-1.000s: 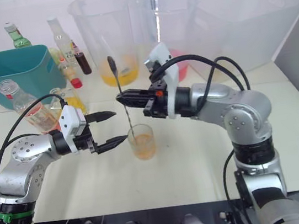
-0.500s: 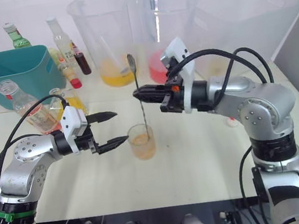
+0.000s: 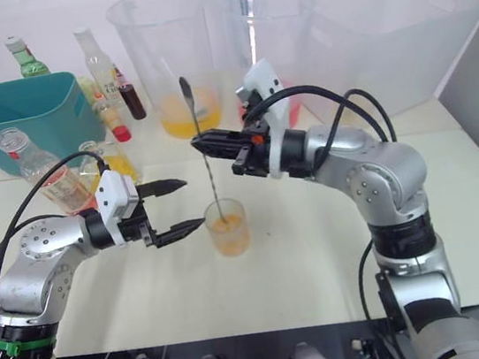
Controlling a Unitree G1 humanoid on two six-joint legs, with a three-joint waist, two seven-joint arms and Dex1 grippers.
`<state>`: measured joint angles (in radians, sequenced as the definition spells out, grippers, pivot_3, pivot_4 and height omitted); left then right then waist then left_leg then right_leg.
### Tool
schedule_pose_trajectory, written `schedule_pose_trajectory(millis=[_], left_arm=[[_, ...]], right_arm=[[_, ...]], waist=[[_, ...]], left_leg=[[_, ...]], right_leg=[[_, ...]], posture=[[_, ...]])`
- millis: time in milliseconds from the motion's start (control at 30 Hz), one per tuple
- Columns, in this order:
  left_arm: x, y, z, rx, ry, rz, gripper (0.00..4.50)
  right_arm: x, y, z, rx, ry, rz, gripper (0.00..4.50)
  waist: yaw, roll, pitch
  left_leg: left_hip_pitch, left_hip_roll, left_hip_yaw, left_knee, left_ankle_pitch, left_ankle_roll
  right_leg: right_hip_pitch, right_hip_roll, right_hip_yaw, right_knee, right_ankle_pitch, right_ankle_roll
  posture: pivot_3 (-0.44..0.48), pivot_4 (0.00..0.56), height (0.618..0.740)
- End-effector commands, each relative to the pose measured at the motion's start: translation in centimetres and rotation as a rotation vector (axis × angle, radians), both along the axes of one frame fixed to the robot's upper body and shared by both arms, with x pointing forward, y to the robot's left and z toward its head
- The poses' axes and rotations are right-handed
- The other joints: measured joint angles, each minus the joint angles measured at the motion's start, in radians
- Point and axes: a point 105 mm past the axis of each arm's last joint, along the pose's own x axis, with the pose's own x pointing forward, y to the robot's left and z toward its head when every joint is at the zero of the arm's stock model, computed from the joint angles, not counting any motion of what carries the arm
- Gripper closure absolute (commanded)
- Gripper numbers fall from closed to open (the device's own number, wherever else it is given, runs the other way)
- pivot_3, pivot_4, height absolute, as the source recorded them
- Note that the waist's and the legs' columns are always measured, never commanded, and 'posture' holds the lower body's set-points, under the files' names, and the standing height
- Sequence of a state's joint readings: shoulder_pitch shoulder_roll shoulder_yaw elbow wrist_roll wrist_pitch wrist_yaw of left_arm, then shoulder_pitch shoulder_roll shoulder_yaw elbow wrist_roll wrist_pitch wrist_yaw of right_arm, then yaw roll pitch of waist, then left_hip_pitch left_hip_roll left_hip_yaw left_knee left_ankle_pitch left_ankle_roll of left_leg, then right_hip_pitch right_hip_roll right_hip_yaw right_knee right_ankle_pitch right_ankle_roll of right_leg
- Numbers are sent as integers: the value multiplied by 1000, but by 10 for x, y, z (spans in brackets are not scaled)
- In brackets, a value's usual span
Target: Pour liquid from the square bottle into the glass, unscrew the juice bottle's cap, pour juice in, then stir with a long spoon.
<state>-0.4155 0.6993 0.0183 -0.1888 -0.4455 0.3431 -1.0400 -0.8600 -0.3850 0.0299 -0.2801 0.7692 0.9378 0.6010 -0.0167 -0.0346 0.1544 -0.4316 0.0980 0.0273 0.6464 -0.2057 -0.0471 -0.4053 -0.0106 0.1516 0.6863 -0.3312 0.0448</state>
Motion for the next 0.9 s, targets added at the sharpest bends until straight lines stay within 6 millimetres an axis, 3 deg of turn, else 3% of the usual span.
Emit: schedule_pose_trajectory(millis=[33, 167, 400, 900], left_arm=[[-12, 3, 10, -5, -9, -46, 32], [-18, 8, 8, 10, 29, -64, 32], [-33, 12, 5, 31, 127, -134, 32], [-36, 18, 6, 52, 136, -126, 32]], right_arm=[[-13, 8, 8, 27, -31, 49, 4500], [-19, 8, 6, 19, -18, 72, 4500], [-24, -15, 1, -73, 2, 53, 4500], [-4, -25, 11, -50, -61, -51, 4500]], waist=[[0, 0, 0], [0, 0, 0], [3, 0, 0], [-1, 0, 0]], left_leg=[[0, 0, 0, 0, 0, 0], [0, 0, 0, 0, 0, 0], [0, 0, 0, 0, 0, 0], [0, 0, 0, 0, 0, 0]], right_leg=[[0, 0, 0, 0, 0, 0], [0, 0, 0, 0, 0, 0], [0, 0, 0, 0, 0, 0], [0, 0, 0, 0, 0, 0]], posture=[[0, 150, 719], [0, 150, 719], [0, 150, 719], [0, 150, 719]])
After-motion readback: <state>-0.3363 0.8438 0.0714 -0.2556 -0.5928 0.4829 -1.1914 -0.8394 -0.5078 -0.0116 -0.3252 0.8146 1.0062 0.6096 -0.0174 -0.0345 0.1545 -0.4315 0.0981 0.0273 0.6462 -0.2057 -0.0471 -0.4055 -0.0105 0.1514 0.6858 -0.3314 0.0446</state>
